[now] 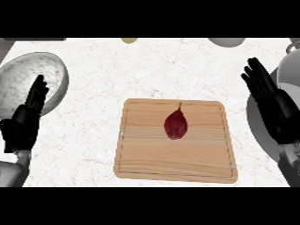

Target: Pick the pear from the cutting board and place it in the pot

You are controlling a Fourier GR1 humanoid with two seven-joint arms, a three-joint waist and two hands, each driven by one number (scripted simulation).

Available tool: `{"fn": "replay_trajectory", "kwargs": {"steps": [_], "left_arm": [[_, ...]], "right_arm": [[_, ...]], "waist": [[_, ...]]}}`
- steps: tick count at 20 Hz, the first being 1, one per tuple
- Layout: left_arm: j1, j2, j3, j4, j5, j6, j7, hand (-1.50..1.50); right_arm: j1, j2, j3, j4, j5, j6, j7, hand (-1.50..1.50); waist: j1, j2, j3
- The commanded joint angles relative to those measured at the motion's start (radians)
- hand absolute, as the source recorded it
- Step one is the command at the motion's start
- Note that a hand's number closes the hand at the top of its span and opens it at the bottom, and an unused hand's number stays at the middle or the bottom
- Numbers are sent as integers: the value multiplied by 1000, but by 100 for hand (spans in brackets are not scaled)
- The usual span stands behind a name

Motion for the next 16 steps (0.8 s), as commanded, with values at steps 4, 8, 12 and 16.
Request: {"fn": "replay_trajectory", "kwargs": {"steps": [4,8,12,16], "left_arm": [[-75,-44,39,-66,73,-40,-20,0],[-137,-94,47,-95,127,-51,-4,0],[-187,-111,57,-61,142,-47,33,0],[-145,-123,45,-82,146,-59,29,0]], "right_arm": [[-111,58,-138,117,-274,362,-233,150],[-98,-133,-141,297,27,364,-347,150],[-70,-35,-117,457,64,512,-725,-150],[-126,-88,-133,632,149,623,-965,-150]], "waist": [[40,29,-5],[37,47,-8],[26,41,-6],[37,29,-9]]}}
